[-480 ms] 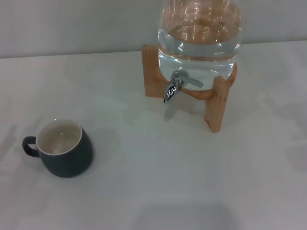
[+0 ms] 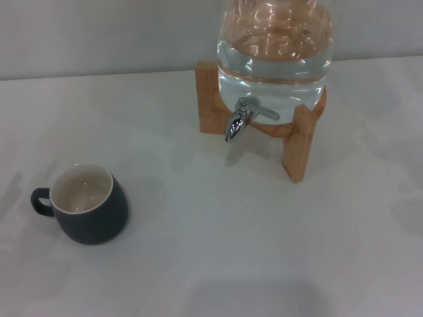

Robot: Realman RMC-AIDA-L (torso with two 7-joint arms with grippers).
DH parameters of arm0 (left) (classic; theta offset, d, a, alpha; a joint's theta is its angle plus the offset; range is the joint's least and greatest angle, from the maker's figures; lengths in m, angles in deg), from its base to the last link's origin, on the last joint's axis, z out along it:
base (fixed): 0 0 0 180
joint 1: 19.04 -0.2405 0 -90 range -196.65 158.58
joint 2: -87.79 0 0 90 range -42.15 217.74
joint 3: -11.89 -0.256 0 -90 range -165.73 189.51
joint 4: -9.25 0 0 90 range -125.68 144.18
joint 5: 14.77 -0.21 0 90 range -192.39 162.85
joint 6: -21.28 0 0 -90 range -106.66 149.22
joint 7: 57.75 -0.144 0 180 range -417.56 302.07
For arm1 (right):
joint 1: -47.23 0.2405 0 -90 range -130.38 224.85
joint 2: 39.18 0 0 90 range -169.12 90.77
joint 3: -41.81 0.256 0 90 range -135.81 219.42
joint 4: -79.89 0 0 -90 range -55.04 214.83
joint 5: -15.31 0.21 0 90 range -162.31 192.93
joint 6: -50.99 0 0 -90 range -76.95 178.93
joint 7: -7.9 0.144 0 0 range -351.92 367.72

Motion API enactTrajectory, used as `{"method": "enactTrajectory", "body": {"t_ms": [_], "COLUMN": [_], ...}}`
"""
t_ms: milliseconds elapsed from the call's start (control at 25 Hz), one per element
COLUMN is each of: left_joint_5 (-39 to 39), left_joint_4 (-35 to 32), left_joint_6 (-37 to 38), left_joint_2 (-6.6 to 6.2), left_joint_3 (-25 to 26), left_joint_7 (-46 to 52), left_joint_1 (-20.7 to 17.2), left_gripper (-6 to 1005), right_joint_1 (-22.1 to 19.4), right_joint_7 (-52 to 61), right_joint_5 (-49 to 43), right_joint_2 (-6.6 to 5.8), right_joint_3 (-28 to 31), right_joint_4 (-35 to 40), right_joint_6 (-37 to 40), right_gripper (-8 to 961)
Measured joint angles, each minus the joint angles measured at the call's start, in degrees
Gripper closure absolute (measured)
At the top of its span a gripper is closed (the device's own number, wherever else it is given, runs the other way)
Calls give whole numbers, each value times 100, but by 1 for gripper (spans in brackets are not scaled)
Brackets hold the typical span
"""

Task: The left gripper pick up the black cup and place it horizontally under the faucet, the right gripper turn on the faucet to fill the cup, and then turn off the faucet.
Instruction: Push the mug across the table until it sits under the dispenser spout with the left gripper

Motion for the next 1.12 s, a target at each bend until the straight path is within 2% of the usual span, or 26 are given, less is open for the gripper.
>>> {"method": "enactTrajectory", "body": {"t_ms": [240, 1120], "left_joint_5": [2, 100], "left_joint_4": [402, 1889], "left_joint_6": [-29, -65], "left_joint_2": [16, 29], "left_joint_3": [-2, 36], "left_joint_7": [-571, -2160], "left_joint_1": [-23, -557], "left_gripper": [128, 130], "right_joint_1": [7, 120], "right_joint_7": [-17, -34], "right_joint_5": [0, -54], "right_joint_2": [-11, -61], "right_joint_3": [0, -3], "right_joint_4": [-52, -156], "right_joint_6": [2, 184], "right_gripper": [110, 109]}}
